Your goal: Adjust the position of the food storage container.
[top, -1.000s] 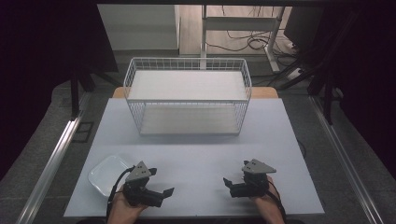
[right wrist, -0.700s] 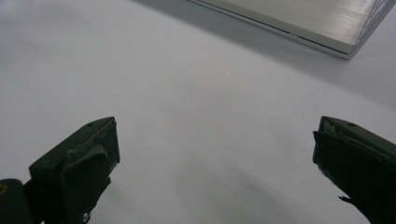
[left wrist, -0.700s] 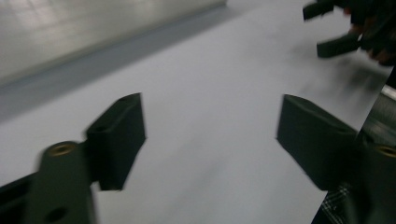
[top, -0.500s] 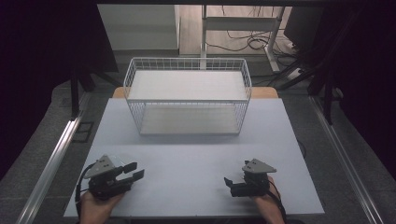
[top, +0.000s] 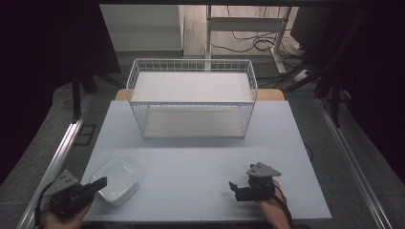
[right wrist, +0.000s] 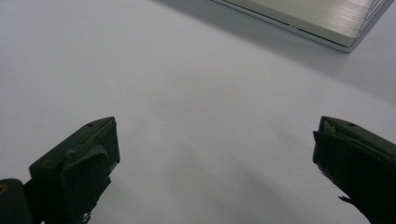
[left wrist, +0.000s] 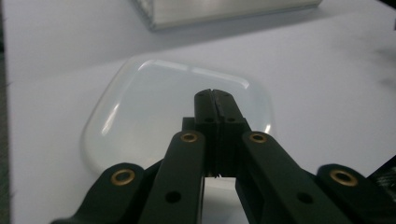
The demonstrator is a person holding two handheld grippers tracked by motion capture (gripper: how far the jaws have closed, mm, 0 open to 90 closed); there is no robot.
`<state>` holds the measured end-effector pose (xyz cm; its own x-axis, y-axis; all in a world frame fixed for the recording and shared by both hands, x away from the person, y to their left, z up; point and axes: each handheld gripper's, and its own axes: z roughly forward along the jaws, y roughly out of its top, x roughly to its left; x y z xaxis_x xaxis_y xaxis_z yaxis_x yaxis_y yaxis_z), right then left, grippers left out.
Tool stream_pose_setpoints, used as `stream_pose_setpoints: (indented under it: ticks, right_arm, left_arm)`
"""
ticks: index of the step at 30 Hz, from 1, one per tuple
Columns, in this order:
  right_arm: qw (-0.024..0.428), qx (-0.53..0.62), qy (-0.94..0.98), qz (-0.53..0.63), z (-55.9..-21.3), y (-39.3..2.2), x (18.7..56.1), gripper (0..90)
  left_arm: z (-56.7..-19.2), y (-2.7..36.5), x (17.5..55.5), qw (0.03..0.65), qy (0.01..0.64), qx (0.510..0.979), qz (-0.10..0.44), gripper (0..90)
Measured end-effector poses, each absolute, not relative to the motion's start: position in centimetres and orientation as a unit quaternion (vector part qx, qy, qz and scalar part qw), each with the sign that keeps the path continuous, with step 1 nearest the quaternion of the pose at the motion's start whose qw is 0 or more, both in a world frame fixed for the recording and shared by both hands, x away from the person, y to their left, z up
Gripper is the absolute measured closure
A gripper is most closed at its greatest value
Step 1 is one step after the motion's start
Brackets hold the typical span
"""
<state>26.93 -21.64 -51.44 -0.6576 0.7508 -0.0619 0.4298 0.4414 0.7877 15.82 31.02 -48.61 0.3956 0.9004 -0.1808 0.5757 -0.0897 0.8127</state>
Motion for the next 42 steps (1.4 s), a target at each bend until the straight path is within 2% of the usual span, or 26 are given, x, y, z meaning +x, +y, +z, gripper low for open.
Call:
stream_pose_setpoints:
  ticks: [5, 10, 21, 26, 27, 30, 32, 35, 42]
  right_arm:
    - [0.205, 0.358, 0.825, 0.385, -51.5, -21.5, 26.9, 0.5]
    - [0.208, 0.357, 0.827, 0.381, -51.5, -21.4, 26.9, 0.5]
    - [0.203, 0.35, 0.834, 0.376, -51.8, -21.0, 26.9, 0.5]
    - [0.202, 0.349, 0.834, 0.378, -51.7, -21.0, 26.8, 0.5]
    - [0.202, 0.35, 0.832, 0.381, -51.7, -21.0, 26.8, 0.5]
    - [0.203, 0.347, 0.833, 0.381, -51.8, -20.8, 26.8, 0.5]
    - [0.204, 0.345, 0.833, 0.381, -51.8, -20.7, 26.8, 0.4]
    - [0.216, 0.344, 0.831, 0.379, -51.8, -20.3, 26.7, 0.0]
    - [0.211, 0.36, 0.825, 0.382, -51.5, -19.9, 27.0, 0.0]
  left_arm:
    - [-49.6, 32.4, 14.3, 0.422, 0.534, 0.709, 0.183, 90.0]
    - [-50.8, 32.7, 14.2, 0.427, 0.534, 0.714, 0.15, 90.0]
    - [-50.8, 28.9, 16.6, 0.439, 0.505, 0.733, 0.122, 89.9]
    - [-49.7, 30.0, 16.5, 0.461, 0.504, 0.714, 0.154, 90.0]
    - [-49.2, 31.5, 16.3, 0.465, 0.519, 0.694, 0.179, 89.9]
    - [-49.8, 33.7, 16.9, 0.435, 0.551, 0.682, 0.207, 90.0]
    - [-50.4, 34.2, 17.3, 0.426, 0.561, 0.68, 0.203, 90.0]
    - [-52.9, 34.5, 19.1, 0.381, 0.579, 0.699, 0.174, 90.0]
    - [-53.4, 33.3, 20.2, 0.391, 0.567, 0.712, 0.139, 89.9]
